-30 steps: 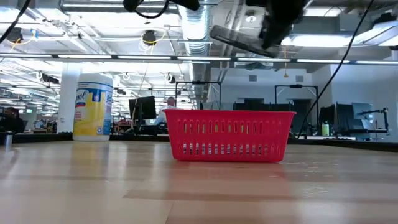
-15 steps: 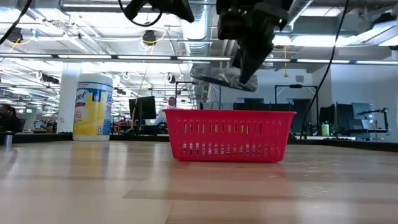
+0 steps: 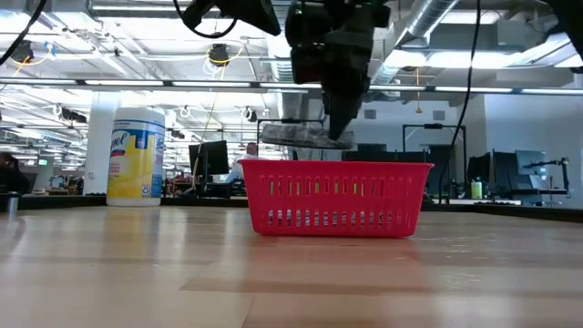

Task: Pick & Place Travel size toiletries
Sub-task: Put the black comb into the green basket, then move the black comb to the bottom center of the table

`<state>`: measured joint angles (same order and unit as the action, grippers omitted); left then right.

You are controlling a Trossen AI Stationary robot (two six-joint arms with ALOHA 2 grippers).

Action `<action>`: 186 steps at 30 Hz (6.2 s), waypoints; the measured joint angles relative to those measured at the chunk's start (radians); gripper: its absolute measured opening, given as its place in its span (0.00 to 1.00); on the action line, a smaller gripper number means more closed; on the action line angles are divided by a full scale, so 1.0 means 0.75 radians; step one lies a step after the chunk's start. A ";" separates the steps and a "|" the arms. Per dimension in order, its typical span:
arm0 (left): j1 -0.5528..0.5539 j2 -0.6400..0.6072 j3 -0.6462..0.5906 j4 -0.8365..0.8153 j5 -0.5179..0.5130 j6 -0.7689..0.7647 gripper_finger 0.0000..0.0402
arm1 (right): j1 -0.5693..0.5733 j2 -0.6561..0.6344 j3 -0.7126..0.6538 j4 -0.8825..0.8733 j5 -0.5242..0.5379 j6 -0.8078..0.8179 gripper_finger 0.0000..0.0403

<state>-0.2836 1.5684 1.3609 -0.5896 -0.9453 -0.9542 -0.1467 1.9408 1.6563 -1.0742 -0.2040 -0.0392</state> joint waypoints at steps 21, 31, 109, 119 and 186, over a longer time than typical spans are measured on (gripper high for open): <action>-0.005 0.001 0.000 -0.022 0.036 0.008 0.00 | 0.011 0.102 0.082 0.015 0.075 0.117 0.00; -0.005 0.001 0.000 -0.022 0.036 0.010 0.00 | 0.055 0.103 -0.032 0.092 0.075 0.163 0.00; -0.139 0.002 -0.001 -0.079 0.604 0.149 0.00 | 0.128 -0.240 -0.126 0.333 0.095 0.302 0.14; -0.255 -0.069 -0.002 -0.349 0.806 0.220 0.00 | 0.298 -0.318 -0.128 0.507 0.097 0.605 0.06; -0.521 0.330 -0.660 0.769 1.561 0.010 0.00 | 1.071 -0.291 -0.495 1.010 0.714 1.310 0.00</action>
<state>-0.6746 1.8156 0.8657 -0.0126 0.2257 -0.9466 0.6565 1.7226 1.2850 -0.3168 0.3315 0.9432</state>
